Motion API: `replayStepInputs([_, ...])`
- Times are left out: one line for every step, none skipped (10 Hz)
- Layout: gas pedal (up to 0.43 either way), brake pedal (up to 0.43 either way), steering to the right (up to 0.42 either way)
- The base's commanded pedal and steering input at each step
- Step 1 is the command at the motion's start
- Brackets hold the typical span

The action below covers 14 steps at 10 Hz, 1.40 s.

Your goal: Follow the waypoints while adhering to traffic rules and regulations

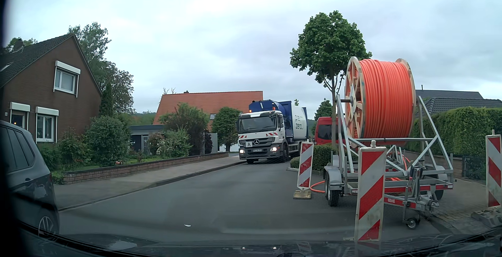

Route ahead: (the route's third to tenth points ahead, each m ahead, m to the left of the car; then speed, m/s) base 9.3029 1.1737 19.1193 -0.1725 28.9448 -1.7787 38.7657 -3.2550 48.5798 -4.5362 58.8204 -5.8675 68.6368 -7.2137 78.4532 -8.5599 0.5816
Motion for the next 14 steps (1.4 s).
replayStepInputs([0.000, 0.116, -0.417])
replayStepInputs([0.000, 0.122, -0.407])
replayStepInputs([0.000, 0.128, -0.404])
replayStepInputs([0.000, 0.128, -0.400])
replayStepInputs([0.000, 0.140, -0.397])
replayStepInputs([0.000, 0.159, -0.391])
replayStepInputs([0.000, 0.171, -0.387])
replayStepInputs([0.000, 0.171, -0.383])
replayStepInputs([0.000, 0.171, -0.381])
replayStepInputs([0.000, 0.177, -0.379])
replayStepInputs([0.000, 0.171, -0.379])
replayStepInputs([0.000, 0.165, -0.378])
replayStepInputs([0.000, 0.159, -0.379])
replayStepInputs([0.000, 0.159, -0.379])
